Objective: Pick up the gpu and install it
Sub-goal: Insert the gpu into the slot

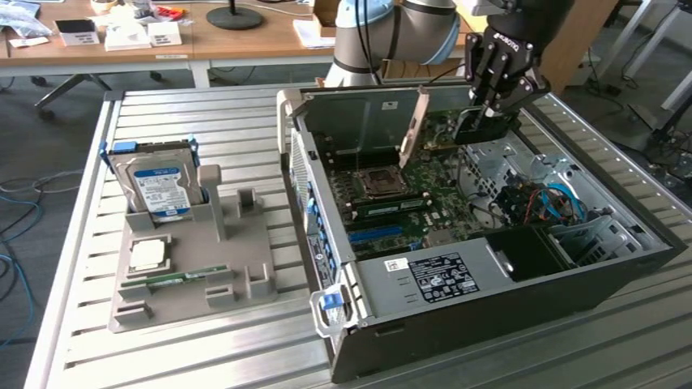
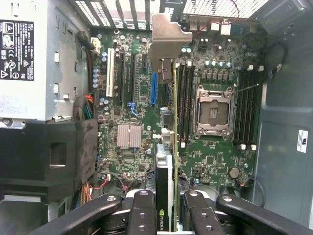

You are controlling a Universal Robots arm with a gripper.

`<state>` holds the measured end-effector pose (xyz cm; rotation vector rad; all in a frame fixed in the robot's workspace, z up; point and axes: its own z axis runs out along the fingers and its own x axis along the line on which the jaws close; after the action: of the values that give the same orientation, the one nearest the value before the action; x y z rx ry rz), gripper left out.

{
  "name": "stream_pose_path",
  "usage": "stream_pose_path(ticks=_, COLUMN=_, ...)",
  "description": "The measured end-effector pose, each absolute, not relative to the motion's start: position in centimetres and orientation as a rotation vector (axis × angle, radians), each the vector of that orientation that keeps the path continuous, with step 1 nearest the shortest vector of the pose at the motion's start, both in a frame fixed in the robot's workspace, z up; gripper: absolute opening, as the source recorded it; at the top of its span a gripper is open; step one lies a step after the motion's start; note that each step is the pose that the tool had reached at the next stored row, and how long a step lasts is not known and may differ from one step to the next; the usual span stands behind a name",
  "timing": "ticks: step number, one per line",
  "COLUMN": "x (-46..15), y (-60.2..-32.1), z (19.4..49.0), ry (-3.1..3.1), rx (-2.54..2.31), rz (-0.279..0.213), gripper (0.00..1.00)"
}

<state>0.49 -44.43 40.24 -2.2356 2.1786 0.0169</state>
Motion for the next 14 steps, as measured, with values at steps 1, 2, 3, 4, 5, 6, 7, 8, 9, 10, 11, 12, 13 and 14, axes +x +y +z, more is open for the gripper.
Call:
stream_pose_path(ticks=1, x=0.46, y=-44.43, z=40.20, ry=2.178, rx=-2.235, rz=0.017, gripper=0.27)
stream_pose_path(ticks=2, x=0.43, y=-44.43, z=40.15, ry=2.178, rx=-2.234, rz=0.016, gripper=0.27)
stream_pose_path(ticks=3, x=0.39, y=-44.44, z=40.08, ry=2.178, rx=-2.233, rz=0.015, gripper=0.27)
stream_pose_path(ticks=4, x=0.35, y=-44.44, z=40.01, ry=2.178, rx=-2.233, rz=0.013, gripper=0.27)
stream_pose_path(ticks=5, x=0.31, y=-44.44, z=39.92, ry=2.177, rx=-2.232, rz=0.012, gripper=0.27)
stream_pose_path(ticks=6, x=0.28, y=-44.43, z=39.86, ry=2.177, rx=-2.231, rz=0.010, gripper=0.27)
stream_pose_path(ticks=7, x=0.26, y=-44.43, z=39.81, ry=2.177, rx=-2.231, rz=0.010, gripper=0.27)
stream_pose_path(ticks=8, x=0.26, y=-44.43, z=39.78, ry=2.177, rx=-2.231, rz=0.010, gripper=0.27)
stream_pose_path(ticks=9, x=0.25, y=-44.44, z=39.78, ry=2.177, rx=-2.231, rz=0.010, gripper=0.27)
stream_pose_path(ticks=10, x=0.25, y=-44.44, z=39.78, ry=2.177, rx=-2.231, rz=0.010, gripper=0.27)
stream_pose_path(ticks=11, x=0.24, y=-44.44, z=39.77, ry=2.177, rx=-2.231, rz=0.010, gripper=0.27)
stream_pose_path(ticks=12, x=0.24, y=-44.44, z=39.76, ry=2.177, rx=-2.231, rz=0.010, gripper=0.27)
stream_pose_path(ticks=13, x=0.24, y=-44.44, z=39.76, ry=2.177, rx=-2.231, rz=0.010, gripper=0.27)
stream_pose_path(ticks=14, x=0.24, y=-44.43, z=39.76, ry=2.177, rx=-2.231, rz=0.010, gripper=0.27)
